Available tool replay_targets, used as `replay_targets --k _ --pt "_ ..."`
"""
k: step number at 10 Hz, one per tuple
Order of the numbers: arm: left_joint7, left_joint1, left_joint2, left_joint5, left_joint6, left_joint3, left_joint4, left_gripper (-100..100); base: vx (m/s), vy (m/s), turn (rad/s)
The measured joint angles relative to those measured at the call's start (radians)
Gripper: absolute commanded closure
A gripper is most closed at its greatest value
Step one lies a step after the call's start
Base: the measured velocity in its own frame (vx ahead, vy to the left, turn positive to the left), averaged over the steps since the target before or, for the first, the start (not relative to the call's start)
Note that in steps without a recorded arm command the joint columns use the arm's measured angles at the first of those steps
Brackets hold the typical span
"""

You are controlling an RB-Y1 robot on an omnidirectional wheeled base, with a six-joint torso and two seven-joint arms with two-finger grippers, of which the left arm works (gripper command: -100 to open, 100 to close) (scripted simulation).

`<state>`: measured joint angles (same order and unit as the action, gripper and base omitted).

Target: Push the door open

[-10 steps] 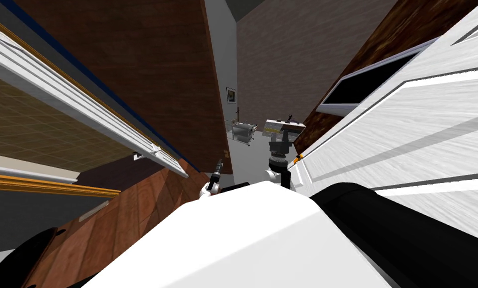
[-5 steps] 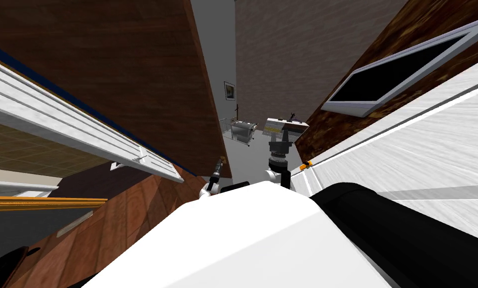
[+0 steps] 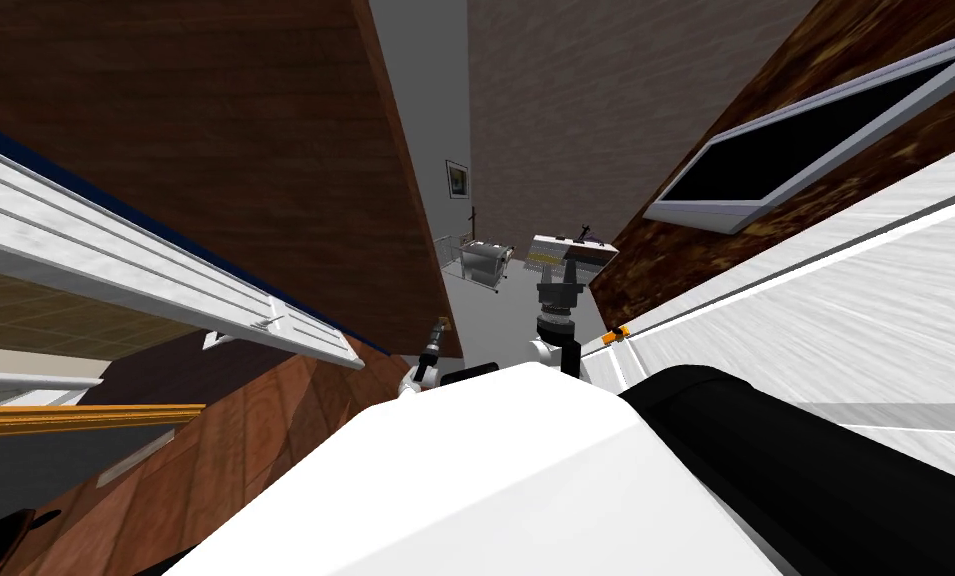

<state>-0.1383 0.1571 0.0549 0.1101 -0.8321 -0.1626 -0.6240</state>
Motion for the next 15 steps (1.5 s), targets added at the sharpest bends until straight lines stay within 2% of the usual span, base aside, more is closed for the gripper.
replay_targets --k 2,5,7,8,9,10,11,12,13,15 --pt "0.000 -0.003 0.000 0.001 0.002 -0.001 0.002 100 -0.005 0.001 0.002" --pt "0.006 -0.011 0.001 -0.004 0.006 0.007 0.011 100 0.134 -0.069 0.029" --pt "0.007 -0.020 0.009 -0.009 0.018 0.014 -0.012 100 0.157 -0.073 0.029" --pt "0.012 -0.006 0.009 -0.015 0.008 0.024 0.009 100 0.185 -0.109 0.031" --pt "0.016 -0.009 0.013 -0.019 0.006 0.032 0.006 100 0.203 -0.093 0.061" --pt "0.019 -0.009 0.017 -0.025 0.011 0.042 0.003 100 0.178 -0.090 0.064" --pt "0.021 -0.033 0.024 -0.028 0.039 0.050 -0.049 100 0.140 -0.047 0.078" --pt "0.027 -0.014 0.026 -0.035 0.035 0.064 -0.028 100 0.074 -0.008 0.019" --pt "0.031 -0.003 0.027 -0.039 0.019 0.071 -0.004 -100 -0.098 -0.028 0.063" --pt "0.029 -0.003 0.027 -0.042 0.022 0.073 -0.007 -100 -0.198 -0.039 0.047"
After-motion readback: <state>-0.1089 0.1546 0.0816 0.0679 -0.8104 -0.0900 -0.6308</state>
